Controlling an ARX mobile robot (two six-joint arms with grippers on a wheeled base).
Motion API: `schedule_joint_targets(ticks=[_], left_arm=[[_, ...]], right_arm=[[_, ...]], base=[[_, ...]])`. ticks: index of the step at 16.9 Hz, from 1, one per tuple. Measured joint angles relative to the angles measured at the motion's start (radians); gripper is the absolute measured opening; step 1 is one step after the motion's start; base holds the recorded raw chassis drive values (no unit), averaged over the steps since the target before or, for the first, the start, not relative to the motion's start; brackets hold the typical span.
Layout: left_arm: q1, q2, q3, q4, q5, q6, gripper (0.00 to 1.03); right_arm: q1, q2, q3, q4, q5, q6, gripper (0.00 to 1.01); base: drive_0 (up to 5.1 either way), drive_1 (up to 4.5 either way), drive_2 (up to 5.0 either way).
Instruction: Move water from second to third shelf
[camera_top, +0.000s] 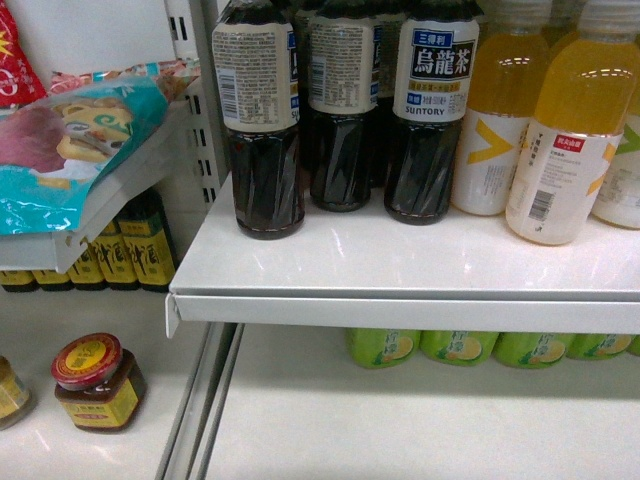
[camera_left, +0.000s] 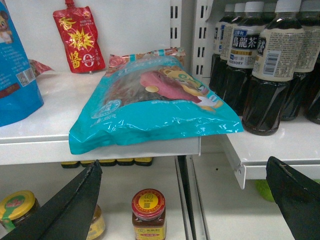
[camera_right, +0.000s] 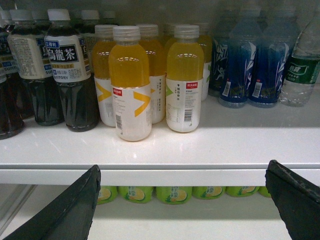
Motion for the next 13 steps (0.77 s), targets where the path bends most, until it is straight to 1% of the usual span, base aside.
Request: schedule_joint_targets(ticks=[13], left_arm=[[0.000,0.000,0.000,0.000,0.000,0.000,0.98]], right_arm=[[0.000,0.000,0.000,0.000,0.000,0.000,0.98]], base=[[0.0,0.00,0.0]])
